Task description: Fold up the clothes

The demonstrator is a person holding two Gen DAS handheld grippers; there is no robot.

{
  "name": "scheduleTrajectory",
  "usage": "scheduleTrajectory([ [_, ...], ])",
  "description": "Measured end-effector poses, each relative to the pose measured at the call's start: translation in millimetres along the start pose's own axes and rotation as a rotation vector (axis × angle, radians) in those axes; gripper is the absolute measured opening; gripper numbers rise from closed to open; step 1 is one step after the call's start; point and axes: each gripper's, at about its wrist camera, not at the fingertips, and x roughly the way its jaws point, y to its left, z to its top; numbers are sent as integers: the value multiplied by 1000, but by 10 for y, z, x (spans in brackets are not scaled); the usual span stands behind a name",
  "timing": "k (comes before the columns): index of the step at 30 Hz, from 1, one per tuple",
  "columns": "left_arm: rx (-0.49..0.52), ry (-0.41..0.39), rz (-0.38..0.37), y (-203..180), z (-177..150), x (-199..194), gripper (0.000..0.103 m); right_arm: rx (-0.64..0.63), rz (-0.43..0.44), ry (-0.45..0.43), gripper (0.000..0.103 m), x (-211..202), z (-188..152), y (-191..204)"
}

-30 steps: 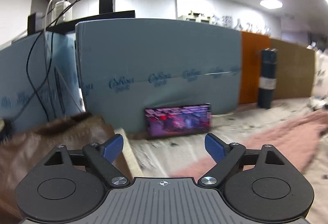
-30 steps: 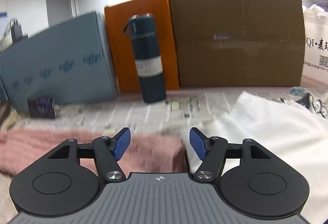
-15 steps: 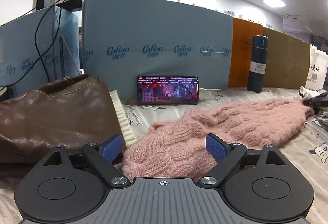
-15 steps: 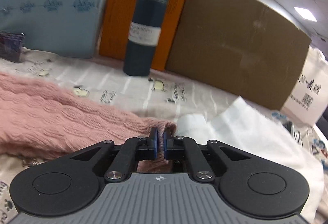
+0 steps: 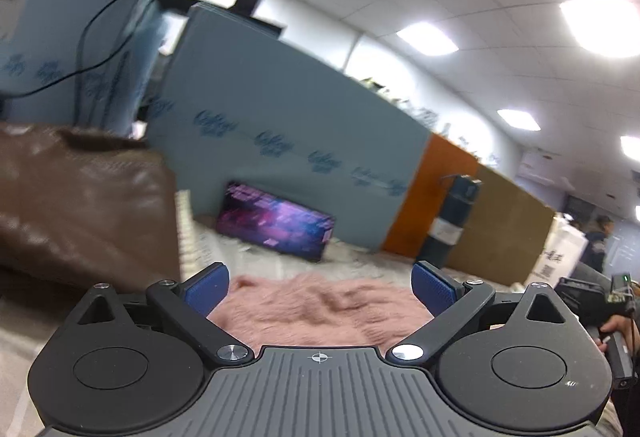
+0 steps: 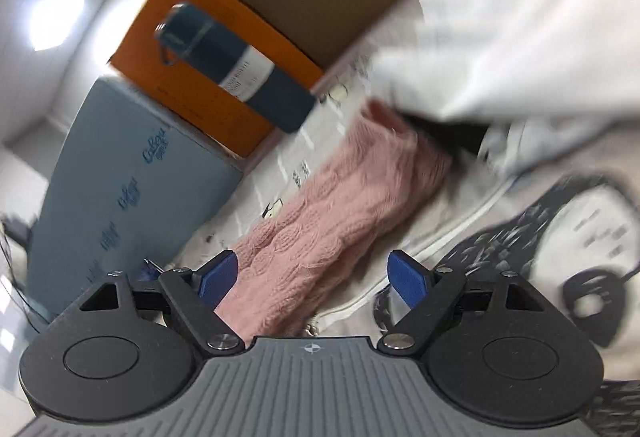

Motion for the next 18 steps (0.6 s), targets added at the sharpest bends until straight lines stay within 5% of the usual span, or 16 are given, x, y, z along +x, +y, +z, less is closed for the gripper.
scheduleTrajectory([
  [6, -44, 43, 6, 117, -24, 63, 100, 45, -28, -136, 74, 266, 107, -1],
  [8, -46, 48, 7, 133, -35, 71, 100, 30, -70, -167, 48, 326, 107, 1],
  [9, -46, 50, 7, 139, -38, 75, 100, 28, -98, -176, 25, 333, 87, -17],
  [10, -47, 51, 8, 144, -42, 79, 100, 37, -108, -183, 19, 318, 60, -29],
  [18, 34, 79, 82, 97, -84, 146, 100, 2, 104, -342, 13, -472, -131, 295],
])
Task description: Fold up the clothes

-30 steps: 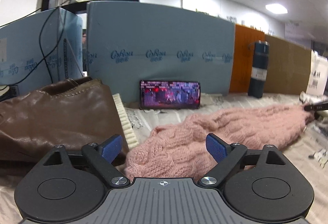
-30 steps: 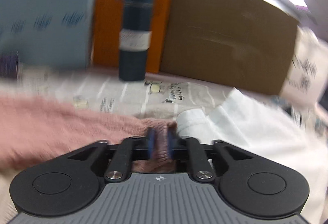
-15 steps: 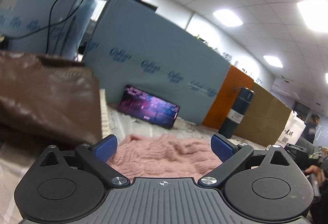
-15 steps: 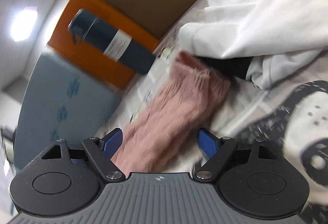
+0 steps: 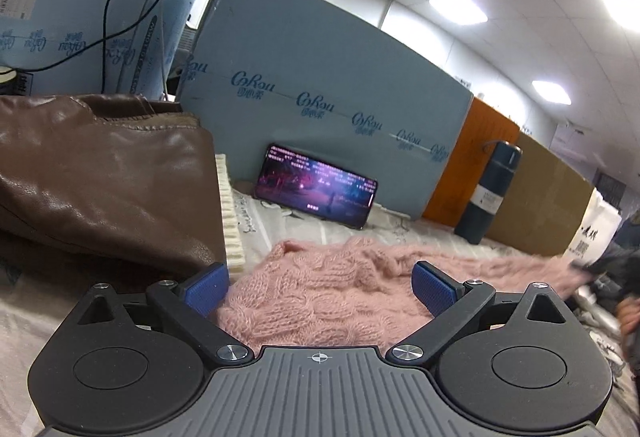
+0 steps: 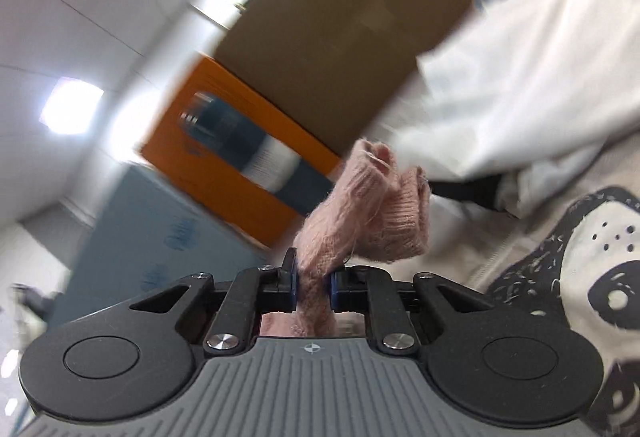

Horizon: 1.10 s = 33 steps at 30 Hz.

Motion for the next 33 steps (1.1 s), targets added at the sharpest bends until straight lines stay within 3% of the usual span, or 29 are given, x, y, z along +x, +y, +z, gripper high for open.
scheduleTrajectory([
  [4, 0, -4, 3, 7, -5, -1, 100, -56, 40, -83, 12, -391, 139, 207],
  [8, 6, -1, 8, -5, -6, 5, 100, -191, -78, -139, 12, -476, 198, 273],
  [12, 6, 0, 11, -6, -8, 3, 100, -451, -191, -121, 12, -322, -51, 355],
  [16, 5, 5, 12, -8, -9, 7, 100, -683, -149, -49, 12, -174, -432, 483],
  [25, 4, 6, 11, -16, -11, 11, 100, -896, -21, 165, 14, 19, -1065, 782],
  [27, 4, 8, 10, -16, -11, 13, 100, -921, -3, 187, 21, 30, -1146, 839],
  [29, 4, 10, 10, -16, -11, 15, 100, -942, 15, 204, 39, 46, -1213, 894],
  [31, 3, 11, 9, -16, -11, 17, 100, -954, 48, 227, 70, 39, -1270, 939],
  [33, 3, 13, 9, -16, -11, 19, 100, -964, 88, 244, 82, 21, -1333, 987],
])
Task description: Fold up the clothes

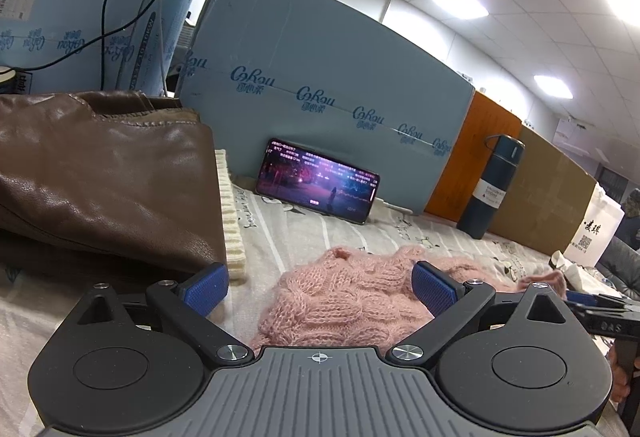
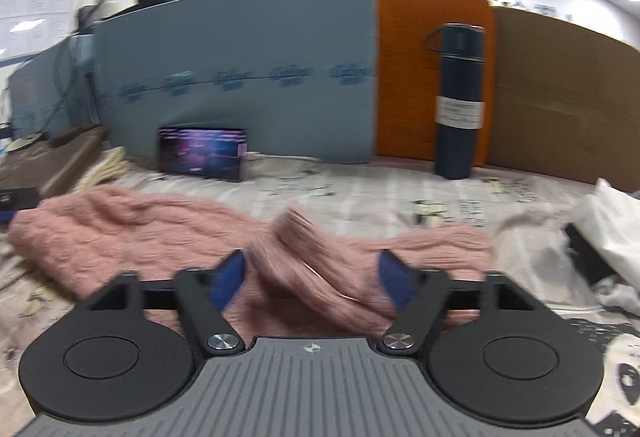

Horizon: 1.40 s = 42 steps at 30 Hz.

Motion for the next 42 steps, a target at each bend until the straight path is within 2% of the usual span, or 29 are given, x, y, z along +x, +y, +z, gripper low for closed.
scheduleTrajectory([
  [3, 0, 3, -1, 0, 0, 3, 100, -6, 75, 1, 84, 1, 2, 106],
  [6, 0, 7, -2, 0, 0, 9, 100, 70, 163, 92, 88, 119, -14, 67],
  [8, 1, 8, -3, -1, 0, 11, 100, 133, 188, 139, 89, 241, -45, -17],
  [11, 0, 7, -2, 1, 0, 8, 100, 223, 224, 122, 89, 220, -7, -141],
  [14, -2, 7, -1, 6, -1, 9, 100, 367, 259, 24, 89, -3, 35, -392],
  [16, -2, 9, -2, 8, -2, 11, 100, 440, 207, -72, 89, -214, 43, -557],
  [18, 0, 12, -3, 4, -3, 14, 100, 494, 90, -128, 89, -386, 38, -714],
  [20, 1, 14, -4, 1, -4, 13, 100, 537, -44, -131, 89, -473, 5, -844],
  [22, 2, 14, -5, 0, -5, 11, 100, 593, -113, -88, 89, -476, -54, -970],
  [24, 2, 14, -4, 0, -4, 11, 100, 668, -130, -44, 89, -425, -134, -1070],
  [27, 0, 17, -4, -1, -5, 15, 100, 727, -79, 11, 87, -274, -212, -1128],
  [30, 0, 23, -5, 1, -2, 21, 100, 686, -78, 35, 85, -125, -217, -1079],
  [33, 4, 49, -12, -6, -6, 55, 100, 594, -147, 53, 61, -58, -160, -960],
  [35, 12, 74, -12, -20, -12, 88, 100, 522, -172, 32, 52, -97, -135, -879],
  [36, 15, 83, -14, -22, -12, 100, 100, 480, -161, 10, 39, -142, -126, -838],
  [37, 16, 89, -18, -22, -13, 110, 100, 443, -128, -17, 30, -190, -115, -805],
  [42, 12, 128, -9, -8, -20, 169, 100, 311, -31, -165, 27, -456, -8, -611],
])
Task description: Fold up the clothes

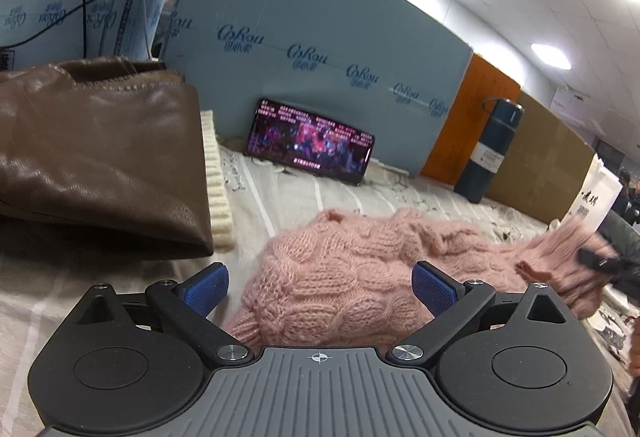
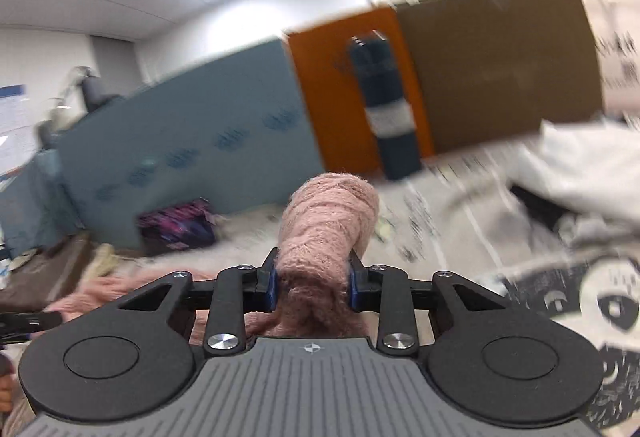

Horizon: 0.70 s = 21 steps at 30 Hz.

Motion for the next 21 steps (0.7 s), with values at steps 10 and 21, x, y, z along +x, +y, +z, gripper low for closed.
scheduleTrajectory([
  [10, 16, 1, -14, -27, -12, 4, 100, -36, -217, -54, 21, -152, 158, -384],
  [21, 39, -7, -10, -85, -13, -15, 100, -474, -227, -191, 21, -138, 79, 583],
])
